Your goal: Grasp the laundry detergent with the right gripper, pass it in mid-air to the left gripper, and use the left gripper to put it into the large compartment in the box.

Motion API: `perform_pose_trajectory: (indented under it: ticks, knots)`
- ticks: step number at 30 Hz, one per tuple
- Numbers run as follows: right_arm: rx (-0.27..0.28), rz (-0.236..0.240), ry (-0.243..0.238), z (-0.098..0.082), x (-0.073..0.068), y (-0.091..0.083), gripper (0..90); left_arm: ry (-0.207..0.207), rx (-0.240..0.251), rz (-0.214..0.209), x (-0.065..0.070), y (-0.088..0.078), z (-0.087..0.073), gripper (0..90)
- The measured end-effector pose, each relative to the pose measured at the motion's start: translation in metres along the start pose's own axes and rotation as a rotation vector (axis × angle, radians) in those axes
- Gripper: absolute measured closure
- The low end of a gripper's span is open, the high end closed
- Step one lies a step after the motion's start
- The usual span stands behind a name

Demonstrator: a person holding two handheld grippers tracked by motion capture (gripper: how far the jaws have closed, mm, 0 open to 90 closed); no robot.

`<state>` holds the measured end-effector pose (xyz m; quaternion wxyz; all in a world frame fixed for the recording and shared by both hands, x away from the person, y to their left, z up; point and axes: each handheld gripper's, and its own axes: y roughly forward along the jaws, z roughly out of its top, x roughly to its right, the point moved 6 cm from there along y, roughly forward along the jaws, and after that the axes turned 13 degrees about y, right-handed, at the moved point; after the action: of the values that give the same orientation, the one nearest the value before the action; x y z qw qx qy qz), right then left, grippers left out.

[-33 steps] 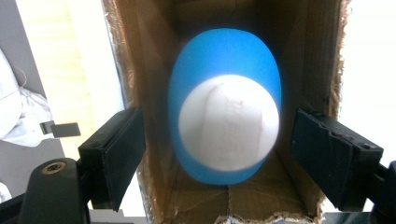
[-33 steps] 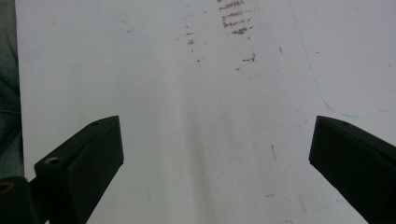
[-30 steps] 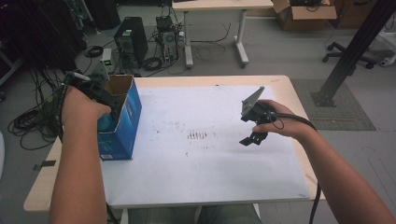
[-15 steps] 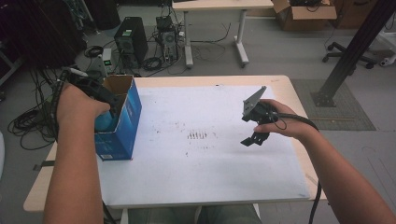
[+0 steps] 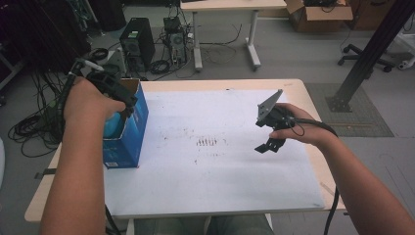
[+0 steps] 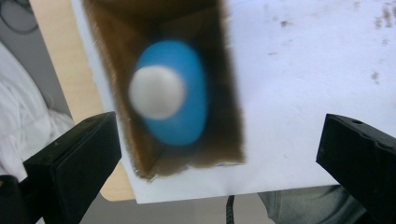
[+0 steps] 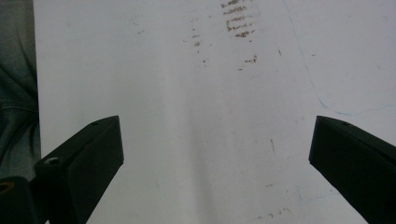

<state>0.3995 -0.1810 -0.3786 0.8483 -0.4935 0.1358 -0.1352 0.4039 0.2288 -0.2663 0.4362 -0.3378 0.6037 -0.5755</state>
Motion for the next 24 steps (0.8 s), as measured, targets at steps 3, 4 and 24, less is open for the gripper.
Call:
perform_pose_trajectory:
  ticks: [3,4,24]
  knots:
    - [0.004,-0.003,-0.002,0.000,0.000,-0.001,3.2,0.061,0.015,0.012,0.014,-0.011,0.009,0.2]
    - [0.001,-0.003,-0.001,-0.001,0.000,-0.002,3.3,0.088,0.022,0.014,0.019,-0.015,0.013,0.2]
    - [-0.028,-0.019,-0.026,-0.007,-0.005,-0.014,3.3,0.749,0.088,-0.064,0.122,-0.030,0.048,0.5]
